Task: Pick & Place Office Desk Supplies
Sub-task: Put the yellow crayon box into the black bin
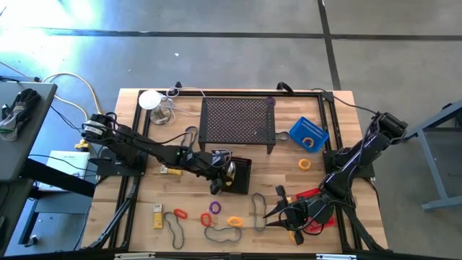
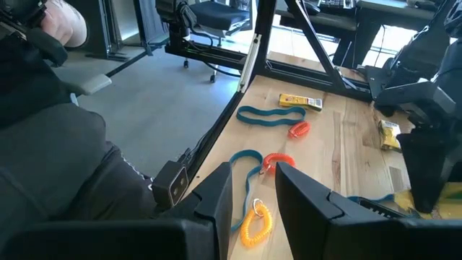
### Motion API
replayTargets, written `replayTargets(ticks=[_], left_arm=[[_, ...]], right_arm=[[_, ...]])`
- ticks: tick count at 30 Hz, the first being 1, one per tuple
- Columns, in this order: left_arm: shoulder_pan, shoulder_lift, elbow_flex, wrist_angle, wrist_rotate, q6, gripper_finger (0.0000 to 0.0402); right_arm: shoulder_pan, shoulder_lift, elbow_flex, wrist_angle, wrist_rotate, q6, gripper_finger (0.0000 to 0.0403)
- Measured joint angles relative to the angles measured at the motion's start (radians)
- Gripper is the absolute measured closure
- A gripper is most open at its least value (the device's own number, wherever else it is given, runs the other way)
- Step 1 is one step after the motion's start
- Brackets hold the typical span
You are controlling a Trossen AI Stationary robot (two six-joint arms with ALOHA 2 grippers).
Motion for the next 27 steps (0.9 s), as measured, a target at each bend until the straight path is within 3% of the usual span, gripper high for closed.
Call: replayTargets(ticks=[11,20,27], left_arm=[[0.002,0.116,0.251,-0.415,-0.07,0.105,0.0336],[0.003,0.147,0.27,-0.421,-0.076,0.13,0.0334],[0.0,0.155,0.268,-0.423,-0.067,0.135,0.0285]], right_arm=[[0.0,0.0,0.0,-0.003,0.0,0.002,0.0309],[0.0,0.0,0.0,-0.019,-0.005,0.017,0.0309],[0.0,0.0,0.0,-0.018,0.001,0.019,0.0309]])
